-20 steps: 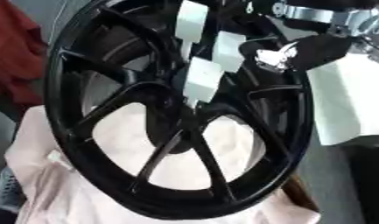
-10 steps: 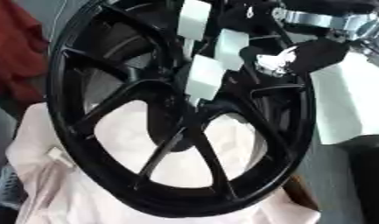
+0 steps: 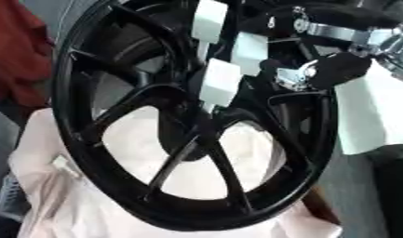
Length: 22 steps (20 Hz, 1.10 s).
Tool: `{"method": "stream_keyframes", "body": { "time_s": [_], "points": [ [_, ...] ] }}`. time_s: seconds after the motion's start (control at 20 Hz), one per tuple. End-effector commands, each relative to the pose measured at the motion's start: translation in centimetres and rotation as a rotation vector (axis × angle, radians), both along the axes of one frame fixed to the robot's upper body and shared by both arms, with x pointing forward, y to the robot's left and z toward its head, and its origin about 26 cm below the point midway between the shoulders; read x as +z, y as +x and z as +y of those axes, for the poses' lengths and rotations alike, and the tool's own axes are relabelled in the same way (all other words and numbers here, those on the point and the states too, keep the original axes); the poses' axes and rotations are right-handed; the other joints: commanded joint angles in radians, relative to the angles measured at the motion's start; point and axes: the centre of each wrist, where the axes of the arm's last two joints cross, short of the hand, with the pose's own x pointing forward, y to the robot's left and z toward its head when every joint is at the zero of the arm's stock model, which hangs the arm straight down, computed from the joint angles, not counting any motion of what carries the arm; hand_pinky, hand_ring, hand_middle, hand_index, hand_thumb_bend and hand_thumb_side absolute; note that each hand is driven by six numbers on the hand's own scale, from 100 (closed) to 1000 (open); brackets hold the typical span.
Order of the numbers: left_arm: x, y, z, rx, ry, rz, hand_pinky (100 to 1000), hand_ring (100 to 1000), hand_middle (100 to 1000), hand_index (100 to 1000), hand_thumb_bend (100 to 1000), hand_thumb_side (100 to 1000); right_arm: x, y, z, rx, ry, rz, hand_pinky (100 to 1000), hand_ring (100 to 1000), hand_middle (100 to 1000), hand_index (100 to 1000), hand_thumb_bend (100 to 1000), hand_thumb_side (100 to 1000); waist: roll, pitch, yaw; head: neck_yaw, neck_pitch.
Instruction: Pull the pin out of the wheel hub.
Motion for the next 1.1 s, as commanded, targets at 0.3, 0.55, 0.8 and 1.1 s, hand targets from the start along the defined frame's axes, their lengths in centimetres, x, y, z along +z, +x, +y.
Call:
{"method": "stream_keyframes", "body": {
  "time_s": [0.3, 0.55, 0.8, 1.1],
  "points": [
    [0.55, -0.39, 0.10, 0.001, -0.003, -0.025, 649, 615, 555, 812, 121, 781, 0.81, -0.19, -0.15, -0.027, 0.027, -0.033, 882, 967, 879, 977, 100, 709, 0.004, -0.010, 0.002, 0.004, -0.009],
    [0.58, -0.39, 0.11, 0.004, 0.000, -0.027, 649, 614, 554, 810, 120, 781, 0.83, -0.19, -0.13, -0.028, 0.029, -0.020, 883, 967, 865, 979, 100, 735, 0.003, -0.007, 0.002, 0.005, -0.005],
    [0.61, -0.38, 0.14, 0.005, 0.000, -0.030, 650, 615, 554, 810, 120, 780, 0.68, -0.18, -0.15, -0.037, 0.016, -0.010, 884, 967, 861, 976, 100, 758, 0.002, -0.003, 0.004, 0.006, -0.003],
    [0.58, -0.39, 0.18, 0.006, 0.001, -0.032, 650, 614, 553, 810, 119, 778, 0.54, -0.18, -0.18, -0.056, -0.007, -0.009, 890, 971, 849, 968, 100, 753, -0.001, -0.002, 0.004, 0.008, 0.000]
  ]
}}
